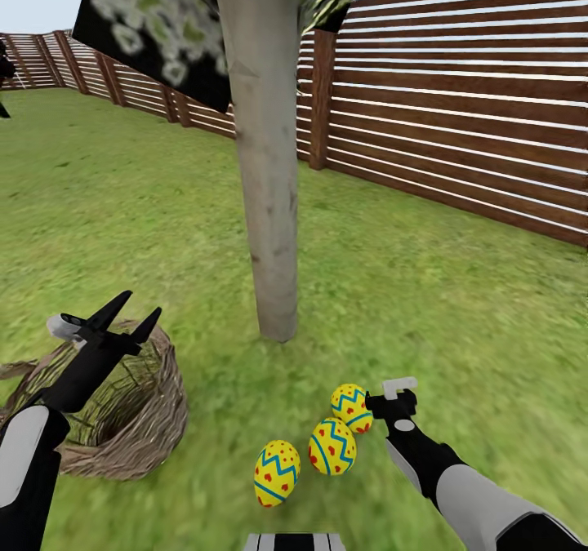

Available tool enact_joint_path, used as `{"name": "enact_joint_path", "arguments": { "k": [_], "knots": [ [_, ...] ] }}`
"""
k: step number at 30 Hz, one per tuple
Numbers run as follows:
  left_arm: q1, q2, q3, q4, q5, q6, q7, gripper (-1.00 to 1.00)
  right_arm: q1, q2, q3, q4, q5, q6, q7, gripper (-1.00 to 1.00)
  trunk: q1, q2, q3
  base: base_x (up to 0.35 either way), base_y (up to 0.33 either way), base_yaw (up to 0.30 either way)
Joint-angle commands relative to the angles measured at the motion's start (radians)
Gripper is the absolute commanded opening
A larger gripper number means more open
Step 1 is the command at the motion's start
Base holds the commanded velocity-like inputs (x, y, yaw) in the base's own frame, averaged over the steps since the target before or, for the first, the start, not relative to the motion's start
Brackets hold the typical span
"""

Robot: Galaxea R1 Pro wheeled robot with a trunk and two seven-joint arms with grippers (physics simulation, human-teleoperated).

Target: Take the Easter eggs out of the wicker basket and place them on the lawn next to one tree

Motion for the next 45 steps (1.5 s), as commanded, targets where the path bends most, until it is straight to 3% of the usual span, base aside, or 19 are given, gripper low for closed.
{"name": "enact_joint_path", "arguments": {
  "k": [1,15,22,31,37,38,39,41,45],
  "knots": [
    [-0.001,0.0,0.001,0.0,0.001,0.005,-0.001,1.0,-0.001,-0.001,0.008,0.0,-0.011,-0.004,-0.004,1.0,-0.001,0.0,0.003,-0.277,0.0,0.0],
    [-0.001,0.0,0.001,0.0,0.0,0.005,0.001,1.0,-0.001,0.0,0.008,-0.003,-0.011,-0.003,-0.004,1.0,-0.007,0.003,0.057,-0.326,0.0,0.0],
    [-0.002,-0.002,0.002,0.0,-0.003,0.005,0.006,1.0,-0.001,-0.001,0.008,-0.006,-0.011,-0.002,-0.002,1.0,-0.01,0.005,0.084,-0.081,0.0,0.0],
    [-0.016,-0.005,0.004,-0.015,0.005,0.002,0.206,1.0,-0.001,0.001,0.01,-0.006,-0.012,-0.001,0.002,1.0,-0.015,0.007,0.119,-0.001,0.0,0.0],
    [-0.025,0.0,0.009,-0.016,0.006,0.006,0.269,1.0,0.0,-0.001,0.008,-0.011,-0.012,0.003,0.005,1.0,-0.017,0.008,0.142,0.0,0.0,0.0],
    [-0.024,0.003,0.009,-0.016,0.006,0.01,0.272,1.0,0.0,0.0,0.008,-0.012,-0.013,0.005,0.005,1.0,-0.018,0.009,0.146,0.0,0.0,0.0],
    [-0.018,0.041,0.007,-0.016,0.006,0.035,0.278,1.0,0.0,0.001,0.006,-0.012,-0.015,0.007,0.005,1.0,-0.018,0.009,0.15,0.0,0.0,0.0],
    [-0.013,0.074,0.006,-0.014,0.003,0.06,0.282,1.0,0.0,0.004,0.005,-0.012,-0.017,0.01,0.004,1.0,-0.019,0.009,0.158,0.0,0.0,0.0],
    [0.008,0.103,0.005,-0.011,-0.004,0.1,0.336,1.0,0.0,0.014,0.005,-0.008,-0.02,0.023,0.003,1.0,-0.021,0.01,0.173,0.0,0.0,0.0]
  ]
}}
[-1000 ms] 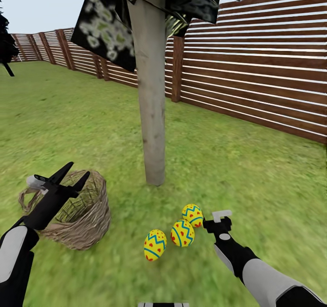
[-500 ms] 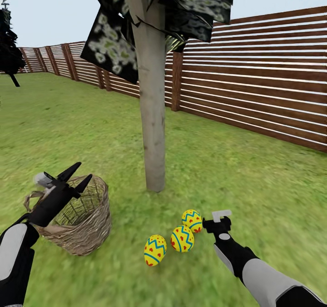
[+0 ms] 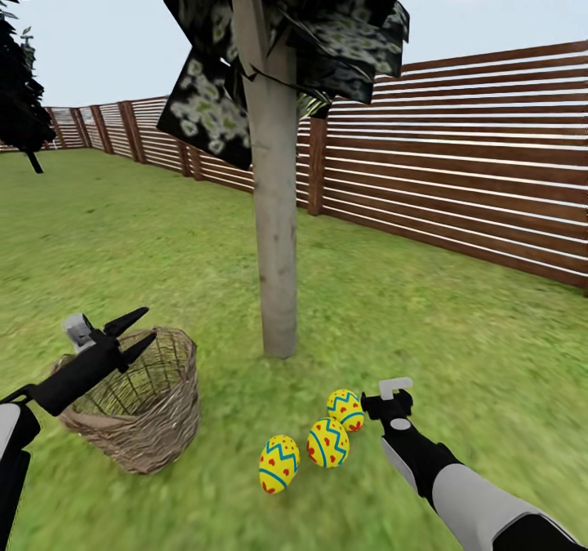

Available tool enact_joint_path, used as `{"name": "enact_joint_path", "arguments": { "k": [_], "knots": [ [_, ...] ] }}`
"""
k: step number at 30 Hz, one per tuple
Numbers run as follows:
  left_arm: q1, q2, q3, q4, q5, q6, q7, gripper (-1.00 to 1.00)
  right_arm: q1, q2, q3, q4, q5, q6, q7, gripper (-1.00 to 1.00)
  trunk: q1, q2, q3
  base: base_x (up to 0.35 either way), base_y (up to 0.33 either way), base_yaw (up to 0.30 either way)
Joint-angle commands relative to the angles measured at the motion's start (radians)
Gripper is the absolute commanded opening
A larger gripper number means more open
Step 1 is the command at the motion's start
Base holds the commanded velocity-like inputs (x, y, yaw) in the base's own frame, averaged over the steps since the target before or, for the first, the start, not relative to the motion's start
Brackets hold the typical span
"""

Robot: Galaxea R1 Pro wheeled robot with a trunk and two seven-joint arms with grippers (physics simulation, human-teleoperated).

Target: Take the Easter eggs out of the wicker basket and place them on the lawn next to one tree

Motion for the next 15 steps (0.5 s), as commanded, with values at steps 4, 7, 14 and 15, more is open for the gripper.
{"name": "enact_joint_path", "arguments": {
  "k": [4,7,14,15],
  "knots": [
    [0.03,0.005,0.003,0.0,-0.01,0.049,0.048,1.0,0.0,0.0,0.008,0.004,-0.011,0.056,-0.004,1.0,-0.002,0.001,0.015,0.0,0.0,0.0],
    [0.064,0.037,0.015,-0.001,-0.018,0.069,0.099,1.0,0.0,0.0,0.008,0.005,-0.011,0.123,-0.005,1.0,-0.003,0.001,0.026,0.0,0.0,0.0],
    [0.154,0.142,0.023,-0.004,-0.019,0.076,0.123,1.0,-0.001,0.0,0.007,0.0,-0.011,0.158,-0.007,1.0,-0.006,0.003,0.048,0.0,0.0,0.079],
    [0.163,0.15,0.022,-0.004,-0.019,0.076,0.123,1.0,0.0,0.0,0.007,-0.001,-0.011,0.158,-0.007,1.0,-0.007,0.003,0.051,0.0,0.0,0.129]
  ]
}}
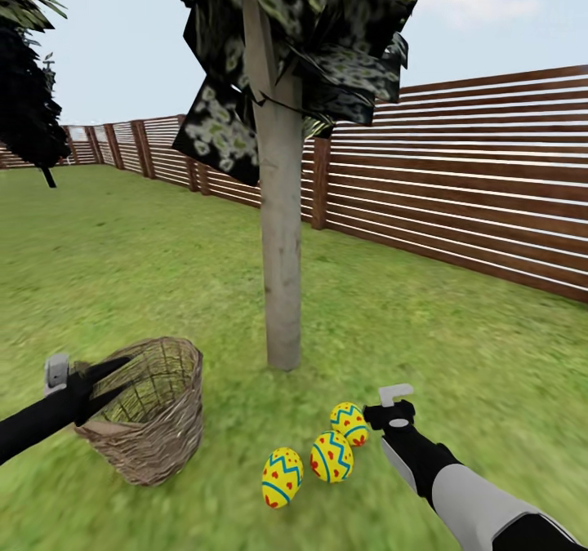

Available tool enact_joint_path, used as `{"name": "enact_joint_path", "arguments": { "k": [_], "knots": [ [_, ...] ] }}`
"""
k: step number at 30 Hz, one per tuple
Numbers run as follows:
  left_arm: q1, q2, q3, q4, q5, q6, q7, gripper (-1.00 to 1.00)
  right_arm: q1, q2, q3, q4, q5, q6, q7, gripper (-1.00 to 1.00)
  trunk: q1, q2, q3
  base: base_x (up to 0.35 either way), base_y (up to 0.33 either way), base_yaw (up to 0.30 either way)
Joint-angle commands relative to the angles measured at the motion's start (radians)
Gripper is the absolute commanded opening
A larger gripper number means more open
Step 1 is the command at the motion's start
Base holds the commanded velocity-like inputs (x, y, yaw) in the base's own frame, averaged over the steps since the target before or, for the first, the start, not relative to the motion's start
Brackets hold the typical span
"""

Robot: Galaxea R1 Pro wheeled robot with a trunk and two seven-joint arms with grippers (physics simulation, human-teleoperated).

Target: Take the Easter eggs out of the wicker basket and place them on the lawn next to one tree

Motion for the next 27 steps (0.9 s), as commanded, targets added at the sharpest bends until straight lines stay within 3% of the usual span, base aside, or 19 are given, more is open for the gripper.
{"name": "enact_joint_path", "arguments": {
  "k": [1,4,6,9,19,20,25,27],
  "knots": [
    [0.005,0.004,0.0,0.0,-0.01,0.004,-0.01,1.0,0.0,-0.001,0.009,-0.003,-0.008,0.007,-0.007,1.0,-0.001,0.0,0.002,0.0,0.0,0.131],
    [0.023,0.01,-0.001,-0.001,-0.01,0.005,-0.01,1.0,0.0,-0.001,0.009,-0.003,-0.008,0.007,-0.007,1.0,-0.002,0.001,0.009,0.0,0.0,0.133],
    [0.041,0.029,-0.005,0.0,-0.009,0.006,-0.01,1.0,0.0,-0.001,0.009,-0.003,-0.008,0.008,-0.009,1.0,-0.003,0.001,0.014,0.0,0.0,0.134],
    [0.084,0.045,-0.032,-0.001,-0.009,0.008,-0.014,1.0,0.0,-0.001,0.009,-0.003,-0.009,0.008,-0.011,1.0,-0.004,0.002,0.021,0.0,0.0,0.135],
    [0.175,0.052,-0.049,0.0,-0.014,0.005,-0.014,1.0,0.001,-0.007,0.007,0.01,-0.013,0.008,-0.012,1.0,-0.009,0.004,0.052,0.0,0.0,0.072],
    [0.18,0.052,-0.049,0.0,-0.02,0.005,-0.014,1.0,0.001,-0.008,0.007,0.01,-0.013,0.008,-0.011,1.0,-0.009,0.004,0.056,0.0,0.0,0.002],
    [0.203,0.05,-0.049,0.0,-0.125,0.004,-0.014,1.0,0.003,-0.012,0.007,0.011,-0.013,0.008,-0.011,1.0,-0.011,0.006,0.075,0.0,0.0,0.0],
    [0.21,0.049,-0.049,0.002,-0.146,0.003,-0.014,1.0,0.004,-0.012,0.007,0.012,-0.013,0.009,-0.011,1.0,-0.012,0.006,0.083,0.0,0.0,0.0]
  ]
}}
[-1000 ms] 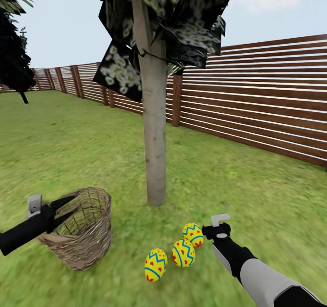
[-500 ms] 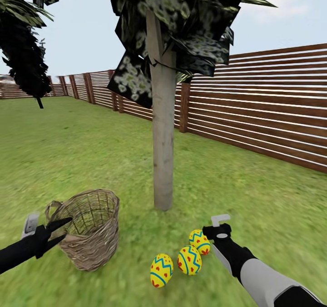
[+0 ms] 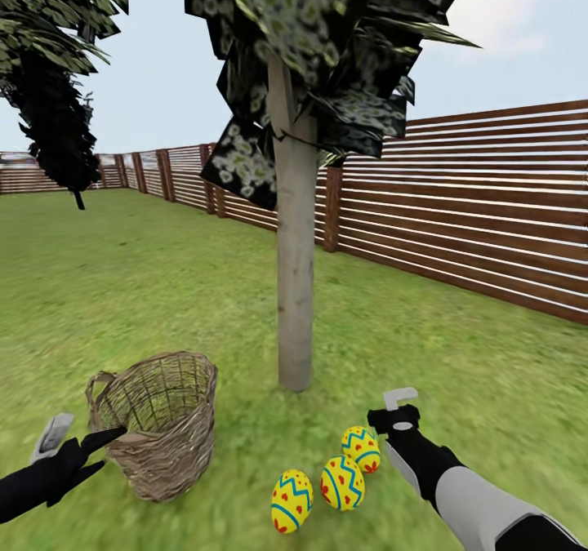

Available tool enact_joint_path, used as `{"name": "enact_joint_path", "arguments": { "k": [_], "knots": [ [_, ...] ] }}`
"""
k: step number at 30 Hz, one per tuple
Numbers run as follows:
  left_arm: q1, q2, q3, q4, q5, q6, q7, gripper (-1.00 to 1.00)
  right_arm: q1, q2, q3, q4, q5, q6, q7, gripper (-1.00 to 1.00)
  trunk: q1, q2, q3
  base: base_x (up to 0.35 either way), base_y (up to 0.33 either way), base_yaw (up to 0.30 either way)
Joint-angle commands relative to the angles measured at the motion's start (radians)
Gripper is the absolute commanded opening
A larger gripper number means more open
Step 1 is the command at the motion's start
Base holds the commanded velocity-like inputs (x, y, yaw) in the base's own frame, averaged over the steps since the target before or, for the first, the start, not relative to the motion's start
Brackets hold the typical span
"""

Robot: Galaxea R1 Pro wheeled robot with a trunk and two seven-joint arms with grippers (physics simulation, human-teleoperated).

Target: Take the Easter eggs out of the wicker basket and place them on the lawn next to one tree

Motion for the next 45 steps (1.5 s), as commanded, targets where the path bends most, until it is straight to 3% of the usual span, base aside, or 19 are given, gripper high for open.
{"name": "enact_joint_path", "arguments": {
  "k": [1,6,8,10,11,13,16,20,21,25,27,32,34,38,45],
  "knots": [
    [0.012,0.0,0.001,0.001,-0.02,0.002,-0.01,1.0,0.001,-0.001,0.008,0.001,-0.008,0.024,-0.006,1.0,-0.001,0.0,0.003,0.0,0.0,0.0],
    [0.022,-0.005,0.0,0.008,-0.027,-0.001,-0.008,1.0,0.006,0.0,0.008,0.008,-0.008,0.073,-0.006,1.0,-0.018,0.031,0.019,0.0,0.0,0.0],
    [0.023,-0.008,-0.001,0.012,-0.046,-0.002,-0.006,1.0,0.013,0.0,0.008,0.015,-0.008,0.079,-0.006,1.0,-0.025,0.045,0.026,0.0,0.0,0.0],
    [0.023,-0.016,-0.006,0.014,-0.124,-0.002,-0.007,1.0,0.018,-0.001,0.008,0.029,-0.008,0.083,-0.004,1.0,-0.033,0.059,0.032,0.0,0.0,0.0],
    [0.023,-0.028,-0.007,0.015,-0.184,-0.003,-0.009,1.0,0.02,-0.001,0.008,0.035,-0.008,0.085,-0.004,1.0,-0.037,0.066,0.035,0.0,0.0,0.0],
    [0.023,-0.041,-0.007,0.016,-0.258,-0.004,-0.01,1.0,0.02,-0.002,0.008,0.04,-0.008,0.089,-0.003,1.0,-0.044,0.08,0.041,0.0,0.0,0.0],
    [0.023,-0.046,-0.006,0.071,-0.295,-0.007,-0.01,1.0,0.021,-0.001,0.008,0.062,-0.007,0.091,-0.002,1.0,-0.056,0.101,0.051,0.0,0.0,0.0],
    [0.023,-0.04,-0.006,0.17,-0.308,-0.038,-0.009,1.0,0.021,-0.001,0.008,0.099,-0.007,0.091,0.0,1.0,-0.071,0.129,0.063,0.0,0.0,0.0],
    [0.023,-0.043,-0.006,0.224,-0.372,-0.087,-0.009,1.0,0.021,-0.001,0.008,0.137,-0.007,0.091,0.001,1.0,-0.075,0.136,0.066,0.0,0.0,0.0],
    [0.023,-0.053,-0.007,0.344,-0.49,-0.182,-0.012,1.0,0.021,0.002,0.01,0.205,-0.006,0.09,0.004,1.0,-0.09,0.164,0.079,0.0,0.0,0.0],
    [0.023,-0.066,-0.009,0.382,-0.51,-0.24,-0.012,1.0,0.021,0.003,0.01,0.24,-0.006,0.09,0.03,1.0,-0.098,0.178,0.085,0.0,0.0,0.0],
    [0.023,-0.084,-0.014,0.486,-0.521,-0.33,-0.011,1.0,0.023,0.001,0.01,0.301,-0.005,0.09,0.14,1.0,-0.117,0.213,0.101,0.0,0.0,0.0],
    [0.023,-0.091,-0.015,0.506,-0.545,-0.389,-0.009,1.0,0.027,0.0,0.01,0.322,-0.005,0.089,0.154,1.0,-0.125,0.227,0.107,0.0,0.0,0.0],
    [0.023,-0.095,-0.013,0.57,-0.63,-0.458,-0.008,1.0,0.05,-0.001,0.01,0.332,-0.005,0.083,0.162,1.0,-0.14,0.255,0.12,0.0,0.0,0.0],
    [0.022,-0.095,-0.014,0.624,-0.686,-0.533,-0.009,1.0,0.086,-0.001,0.01,0.333,-0.004,0.076,0.164,1.0,-0.167,0.304,0.141,0.0,0.0,0.0]
  ]
}}
